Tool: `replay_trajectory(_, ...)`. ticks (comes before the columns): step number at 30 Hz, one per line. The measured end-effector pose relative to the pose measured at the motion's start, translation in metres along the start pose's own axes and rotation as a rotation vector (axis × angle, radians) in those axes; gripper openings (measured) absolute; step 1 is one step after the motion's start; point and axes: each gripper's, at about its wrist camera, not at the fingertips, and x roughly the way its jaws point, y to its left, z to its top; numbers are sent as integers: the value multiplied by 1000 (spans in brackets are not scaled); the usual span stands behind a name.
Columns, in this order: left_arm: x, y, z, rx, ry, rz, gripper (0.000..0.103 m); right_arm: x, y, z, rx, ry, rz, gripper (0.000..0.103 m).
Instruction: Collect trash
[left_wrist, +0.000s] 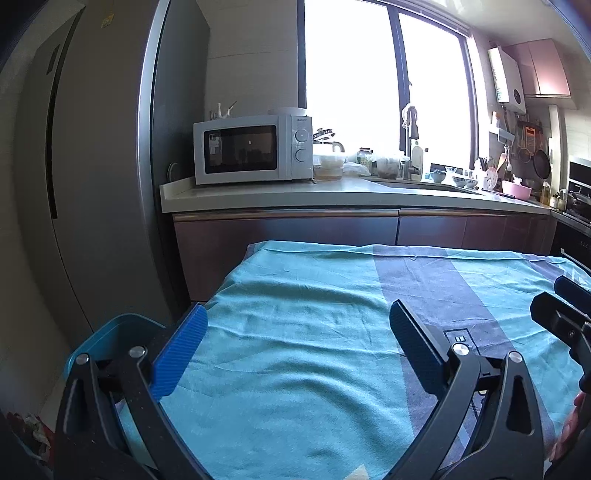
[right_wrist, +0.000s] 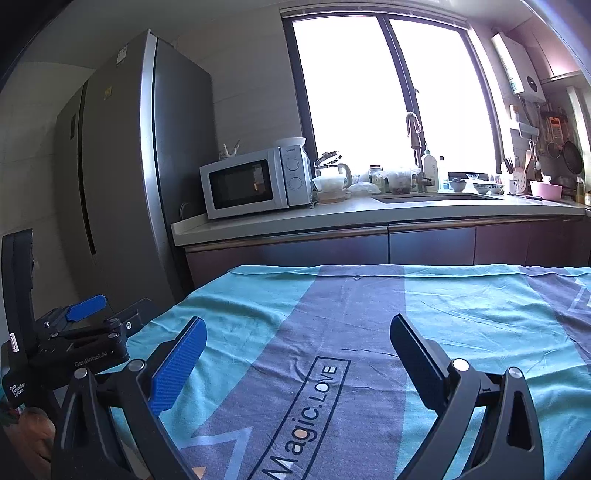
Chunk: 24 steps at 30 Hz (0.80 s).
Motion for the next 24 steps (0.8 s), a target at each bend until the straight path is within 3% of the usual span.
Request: replay_trajectory(24,-19,-10,0,29,-77,-3,97,-14,-4,5,-7,-60,-44,96)
